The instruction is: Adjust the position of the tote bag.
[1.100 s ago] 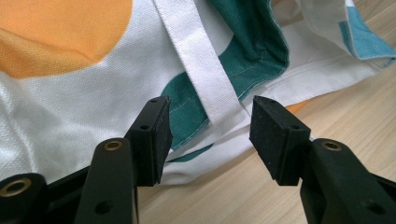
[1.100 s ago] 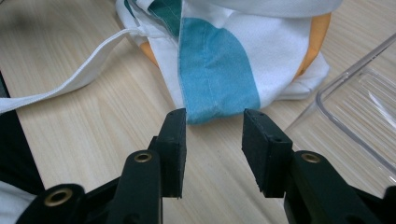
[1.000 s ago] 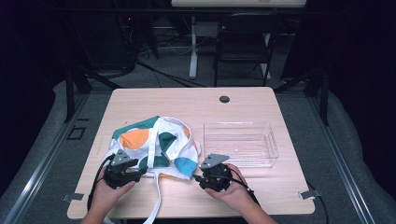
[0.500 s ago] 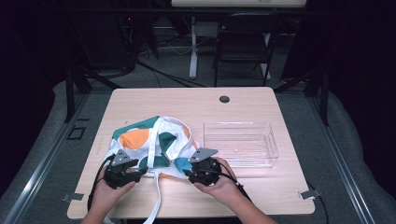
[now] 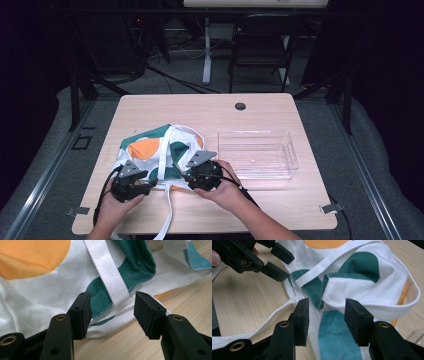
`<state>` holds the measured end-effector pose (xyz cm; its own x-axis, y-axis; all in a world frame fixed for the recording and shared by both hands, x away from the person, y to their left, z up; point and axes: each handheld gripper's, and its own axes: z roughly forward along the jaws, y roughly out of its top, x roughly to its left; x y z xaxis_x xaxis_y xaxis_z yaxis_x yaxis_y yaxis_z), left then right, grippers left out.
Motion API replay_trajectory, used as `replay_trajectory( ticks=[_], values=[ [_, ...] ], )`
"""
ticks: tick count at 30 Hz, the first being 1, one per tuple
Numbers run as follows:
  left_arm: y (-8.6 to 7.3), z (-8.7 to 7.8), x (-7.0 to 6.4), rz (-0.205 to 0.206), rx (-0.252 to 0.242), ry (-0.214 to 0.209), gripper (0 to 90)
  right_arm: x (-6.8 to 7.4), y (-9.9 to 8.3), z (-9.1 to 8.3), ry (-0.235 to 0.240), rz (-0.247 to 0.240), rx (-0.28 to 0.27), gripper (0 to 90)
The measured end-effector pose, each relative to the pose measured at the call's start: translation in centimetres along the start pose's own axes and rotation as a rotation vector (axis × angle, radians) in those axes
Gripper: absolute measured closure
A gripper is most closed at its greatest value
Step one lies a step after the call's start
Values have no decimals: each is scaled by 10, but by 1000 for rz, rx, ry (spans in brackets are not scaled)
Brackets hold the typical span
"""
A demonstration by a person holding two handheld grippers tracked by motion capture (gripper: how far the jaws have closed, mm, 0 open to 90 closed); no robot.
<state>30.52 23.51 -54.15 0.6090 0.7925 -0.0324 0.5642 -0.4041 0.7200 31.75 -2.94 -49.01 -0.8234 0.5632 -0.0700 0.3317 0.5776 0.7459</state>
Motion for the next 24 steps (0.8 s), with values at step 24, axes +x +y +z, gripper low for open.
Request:
replay_trajectory(
  ticks=[24],
  values=[
    [-1, 1, 1, 5, 3, -3, 476, 3, 15, 40, -115, -72, 62, 557]
  ],
)
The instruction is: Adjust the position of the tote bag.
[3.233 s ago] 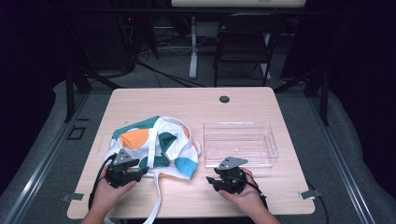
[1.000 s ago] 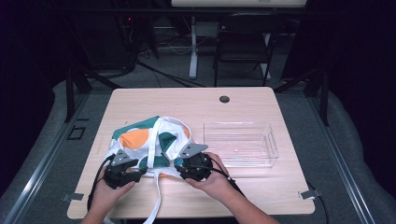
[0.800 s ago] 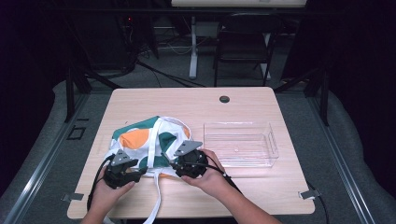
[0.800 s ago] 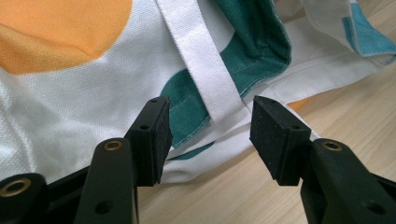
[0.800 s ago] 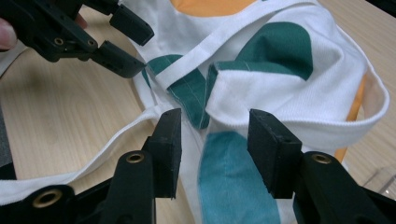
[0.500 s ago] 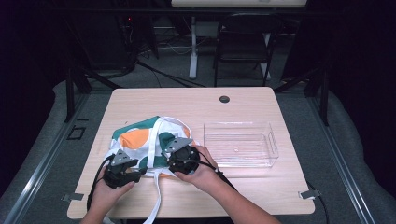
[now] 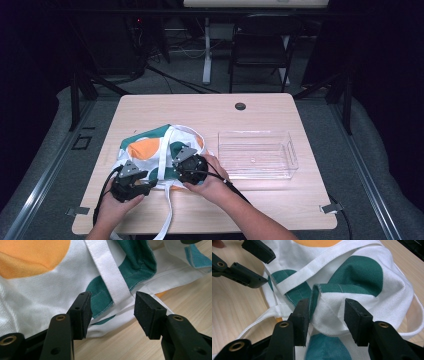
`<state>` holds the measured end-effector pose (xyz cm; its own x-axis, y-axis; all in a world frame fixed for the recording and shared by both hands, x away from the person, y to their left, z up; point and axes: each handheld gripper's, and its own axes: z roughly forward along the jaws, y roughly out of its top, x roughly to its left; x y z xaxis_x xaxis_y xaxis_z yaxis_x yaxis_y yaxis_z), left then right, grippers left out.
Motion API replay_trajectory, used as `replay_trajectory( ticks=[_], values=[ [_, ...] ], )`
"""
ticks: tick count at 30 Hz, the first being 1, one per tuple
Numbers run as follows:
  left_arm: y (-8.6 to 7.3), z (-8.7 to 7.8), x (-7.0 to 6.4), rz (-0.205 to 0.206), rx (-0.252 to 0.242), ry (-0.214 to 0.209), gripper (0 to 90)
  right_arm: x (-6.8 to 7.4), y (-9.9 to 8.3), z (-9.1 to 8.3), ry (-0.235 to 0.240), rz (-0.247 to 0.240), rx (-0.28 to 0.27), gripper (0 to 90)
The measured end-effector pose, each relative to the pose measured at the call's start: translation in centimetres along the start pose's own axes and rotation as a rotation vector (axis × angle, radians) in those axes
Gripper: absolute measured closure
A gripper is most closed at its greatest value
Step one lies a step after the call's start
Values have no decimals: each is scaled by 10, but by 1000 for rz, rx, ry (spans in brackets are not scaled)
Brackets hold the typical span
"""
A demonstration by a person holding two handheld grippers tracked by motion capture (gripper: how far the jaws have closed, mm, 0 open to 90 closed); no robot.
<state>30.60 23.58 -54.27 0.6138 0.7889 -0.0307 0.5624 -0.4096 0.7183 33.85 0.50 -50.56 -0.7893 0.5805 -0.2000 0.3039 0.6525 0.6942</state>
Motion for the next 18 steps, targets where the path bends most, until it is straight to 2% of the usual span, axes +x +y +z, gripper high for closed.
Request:
replay_trajectory(
  ticks=[1, 13, 18],
  values=[
    [0, 0, 0, 2, 1, 2, 476, 0, 0, 1, -9, -1, -2, 575],
    [0, 0, 0, 5, 2, 1, 476, -1, -1, 0, 13, 2, 13, 639],
    [0, 0, 0, 2, 1, 0, 475, -1, -1, -2, 20, 8, 10, 695]
  ],
)
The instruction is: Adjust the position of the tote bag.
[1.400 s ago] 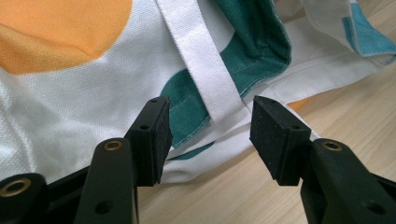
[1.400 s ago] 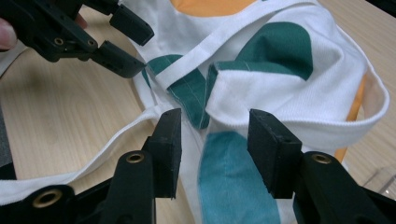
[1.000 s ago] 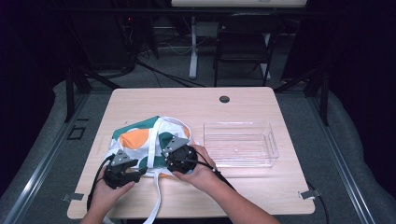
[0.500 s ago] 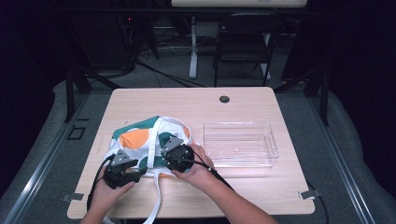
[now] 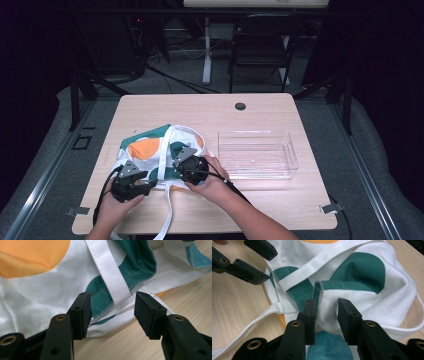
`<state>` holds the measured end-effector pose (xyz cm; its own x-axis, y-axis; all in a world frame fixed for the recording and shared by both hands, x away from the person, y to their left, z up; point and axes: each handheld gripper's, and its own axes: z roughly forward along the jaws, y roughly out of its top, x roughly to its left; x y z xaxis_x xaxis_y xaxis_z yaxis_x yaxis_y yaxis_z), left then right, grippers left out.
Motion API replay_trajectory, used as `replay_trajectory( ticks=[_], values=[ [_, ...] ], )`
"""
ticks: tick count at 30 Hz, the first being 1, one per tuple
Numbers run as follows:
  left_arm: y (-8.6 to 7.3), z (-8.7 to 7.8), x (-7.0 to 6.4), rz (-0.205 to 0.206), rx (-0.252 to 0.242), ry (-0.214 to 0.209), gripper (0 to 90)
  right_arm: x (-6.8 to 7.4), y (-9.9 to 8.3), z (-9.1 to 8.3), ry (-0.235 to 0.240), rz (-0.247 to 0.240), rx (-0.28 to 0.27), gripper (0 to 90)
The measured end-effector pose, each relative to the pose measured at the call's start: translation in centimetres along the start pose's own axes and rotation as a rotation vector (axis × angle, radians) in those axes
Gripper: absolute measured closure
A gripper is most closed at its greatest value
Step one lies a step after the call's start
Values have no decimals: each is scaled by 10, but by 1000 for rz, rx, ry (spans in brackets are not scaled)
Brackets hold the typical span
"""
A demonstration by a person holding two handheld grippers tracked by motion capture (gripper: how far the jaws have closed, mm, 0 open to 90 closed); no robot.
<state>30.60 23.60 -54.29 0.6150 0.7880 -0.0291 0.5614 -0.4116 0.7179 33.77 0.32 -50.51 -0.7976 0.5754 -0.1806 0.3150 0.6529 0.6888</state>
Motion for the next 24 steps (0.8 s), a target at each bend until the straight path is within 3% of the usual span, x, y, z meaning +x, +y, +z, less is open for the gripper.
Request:
replay_trajectory(
  ticks=[12, 20, 24],
  values=[
    [0, 1, -1, 2, 2, -9, 471, -3, 0, -9, 0, 15, -9, 781],
    [1, 3, -5, 42, 11, -9, 458, -10, -2, -19, 8, 37, -26, 795],
    [1, 4, -7, 59, 13, 16, 437, -12, -3, -23, 9, 50, -37, 799]
  ],
)
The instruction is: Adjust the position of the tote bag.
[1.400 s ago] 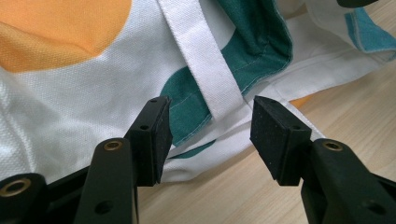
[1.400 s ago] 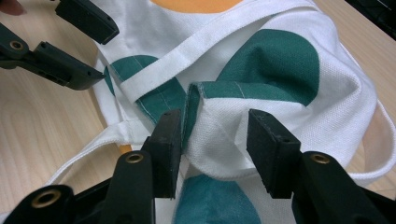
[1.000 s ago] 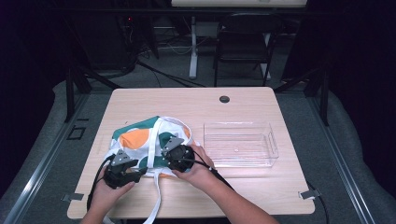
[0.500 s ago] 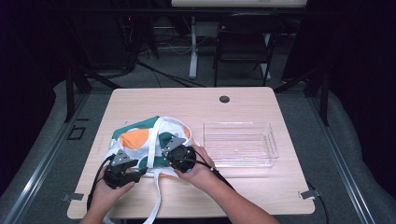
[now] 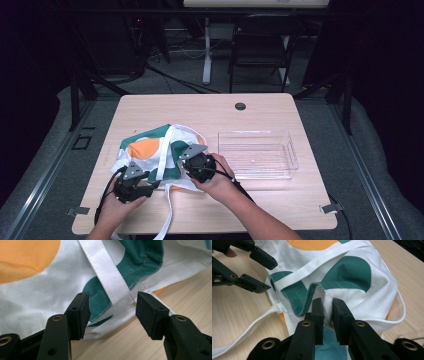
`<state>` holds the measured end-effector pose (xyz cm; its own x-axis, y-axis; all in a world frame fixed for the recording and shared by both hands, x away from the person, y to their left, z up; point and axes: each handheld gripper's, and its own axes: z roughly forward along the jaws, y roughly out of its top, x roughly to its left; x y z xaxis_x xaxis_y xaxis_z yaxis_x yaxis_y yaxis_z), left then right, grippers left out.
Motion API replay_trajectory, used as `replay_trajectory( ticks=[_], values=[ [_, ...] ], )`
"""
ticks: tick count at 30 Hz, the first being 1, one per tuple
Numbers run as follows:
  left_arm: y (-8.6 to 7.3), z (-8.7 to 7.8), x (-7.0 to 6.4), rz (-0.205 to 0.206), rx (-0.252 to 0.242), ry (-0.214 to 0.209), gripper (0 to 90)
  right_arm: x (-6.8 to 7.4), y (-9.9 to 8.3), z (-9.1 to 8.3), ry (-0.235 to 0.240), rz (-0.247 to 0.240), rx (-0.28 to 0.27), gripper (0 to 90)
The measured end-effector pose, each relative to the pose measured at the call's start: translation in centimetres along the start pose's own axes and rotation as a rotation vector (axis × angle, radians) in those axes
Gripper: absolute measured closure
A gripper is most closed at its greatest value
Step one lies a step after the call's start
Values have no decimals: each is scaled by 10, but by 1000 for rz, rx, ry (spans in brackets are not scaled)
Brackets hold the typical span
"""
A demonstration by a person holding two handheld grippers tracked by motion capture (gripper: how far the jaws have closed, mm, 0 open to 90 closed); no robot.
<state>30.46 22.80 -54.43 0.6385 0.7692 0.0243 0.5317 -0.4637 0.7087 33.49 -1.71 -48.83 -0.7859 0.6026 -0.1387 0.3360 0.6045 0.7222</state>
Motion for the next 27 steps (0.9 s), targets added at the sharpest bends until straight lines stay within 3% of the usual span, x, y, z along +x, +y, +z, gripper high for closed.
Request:
replay_trajectory(
  ticks=[13, 27],
  values=[
    [3, 4, -14, 123, 25, 75, 414, -8, -1, -8, 3, 21, -10, 810],
    [5, 10, -21, 183, 51, 125, 416, -11, -2, -13, 2, 41, -26, 814]
  ],
)
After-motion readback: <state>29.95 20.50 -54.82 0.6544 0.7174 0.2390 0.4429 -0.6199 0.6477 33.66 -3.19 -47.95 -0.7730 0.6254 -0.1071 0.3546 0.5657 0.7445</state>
